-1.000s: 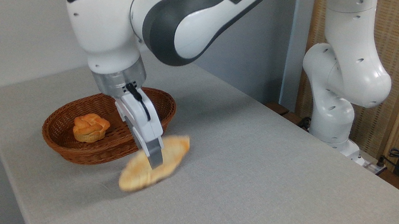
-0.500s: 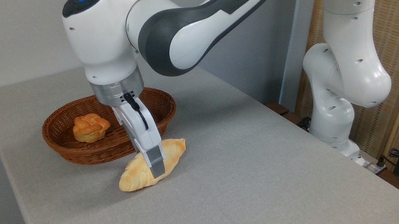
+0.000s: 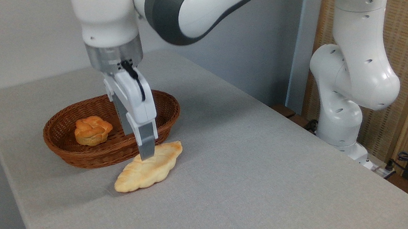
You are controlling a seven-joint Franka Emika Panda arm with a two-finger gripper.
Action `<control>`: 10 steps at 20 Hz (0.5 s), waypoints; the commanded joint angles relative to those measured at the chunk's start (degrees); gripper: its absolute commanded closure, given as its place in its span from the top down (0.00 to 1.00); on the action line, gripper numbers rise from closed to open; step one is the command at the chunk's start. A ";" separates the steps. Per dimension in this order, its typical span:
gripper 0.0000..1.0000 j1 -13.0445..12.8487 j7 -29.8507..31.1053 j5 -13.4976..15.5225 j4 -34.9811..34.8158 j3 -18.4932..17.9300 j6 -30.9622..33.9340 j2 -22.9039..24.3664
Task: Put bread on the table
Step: 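Open the gripper and raise it away from the roll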
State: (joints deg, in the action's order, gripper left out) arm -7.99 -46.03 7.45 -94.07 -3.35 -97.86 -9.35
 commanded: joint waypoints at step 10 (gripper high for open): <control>1.00 -0.19 3.57 0.29 5.12 -3.95 0.13 3.02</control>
State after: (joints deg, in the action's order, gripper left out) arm -7.80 -43.57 7.49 -89.37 -5.58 -97.87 -6.28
